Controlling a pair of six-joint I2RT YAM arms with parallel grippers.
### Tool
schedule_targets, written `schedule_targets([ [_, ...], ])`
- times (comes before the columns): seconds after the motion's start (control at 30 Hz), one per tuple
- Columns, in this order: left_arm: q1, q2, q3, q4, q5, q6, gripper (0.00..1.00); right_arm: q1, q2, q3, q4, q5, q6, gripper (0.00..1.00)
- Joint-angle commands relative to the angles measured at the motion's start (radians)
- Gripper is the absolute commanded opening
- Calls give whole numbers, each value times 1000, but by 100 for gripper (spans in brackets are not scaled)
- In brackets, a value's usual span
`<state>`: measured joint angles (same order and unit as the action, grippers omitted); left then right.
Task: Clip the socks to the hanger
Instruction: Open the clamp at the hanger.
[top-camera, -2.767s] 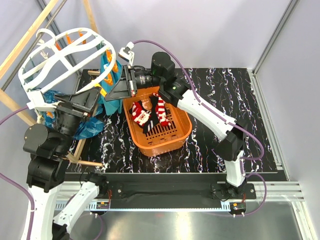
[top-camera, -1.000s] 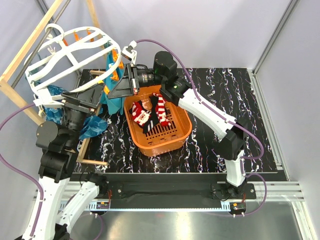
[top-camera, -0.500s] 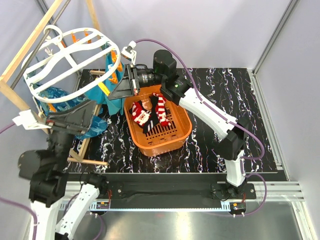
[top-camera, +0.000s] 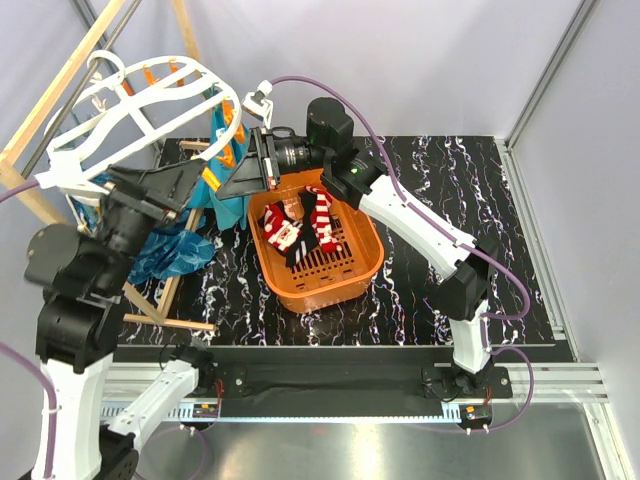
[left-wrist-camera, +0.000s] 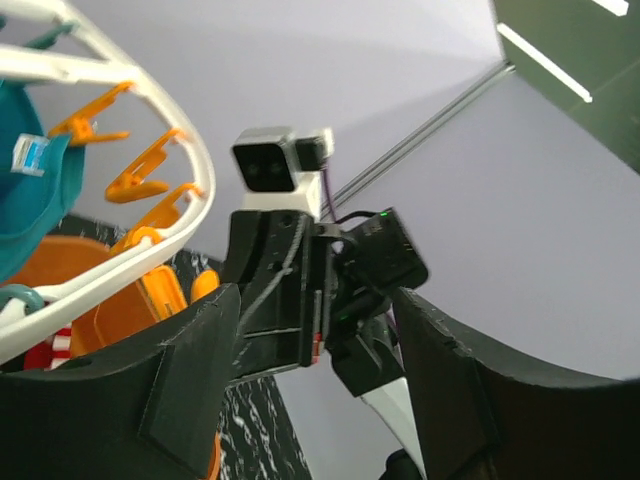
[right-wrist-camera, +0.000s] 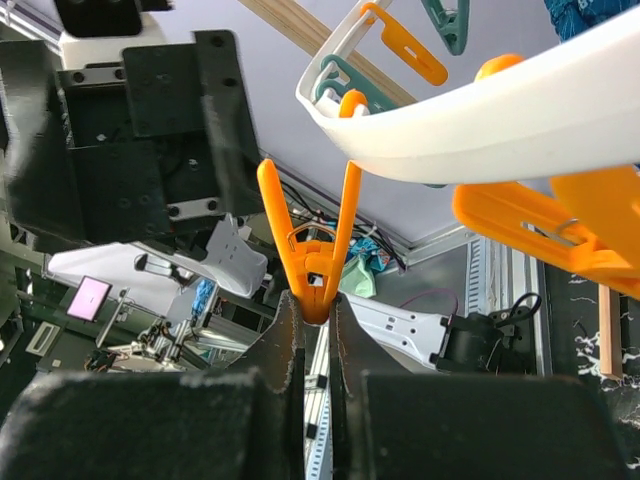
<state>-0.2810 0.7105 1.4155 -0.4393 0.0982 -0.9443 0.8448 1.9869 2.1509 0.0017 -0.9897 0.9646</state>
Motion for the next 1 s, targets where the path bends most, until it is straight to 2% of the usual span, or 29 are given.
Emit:
schedule_targets([
  [0.0,0,32,66,-143,-18,-40,67,0,-27,49,-29,-53,0,0],
  [0.3,-9,20,40,-205,-86,-11,66,-4,-2,49,-11,-56,25,0],
  [0.47,-15,-3,-42,-115,-97,-19,68,-3,-11,26,84,-70,81,0],
  [0.6,-21,0,-121,57,-86,-42,69,-4,-13,12,148,-89,152,0],
  [0.83,-40,-5,-145,154,-123,-48,69,-4,-14,-2,156,-99,161,0],
  [0.97,-41,15,-125,143,-120,-62,69,-4,-19,-11,170,-99,166,0],
])
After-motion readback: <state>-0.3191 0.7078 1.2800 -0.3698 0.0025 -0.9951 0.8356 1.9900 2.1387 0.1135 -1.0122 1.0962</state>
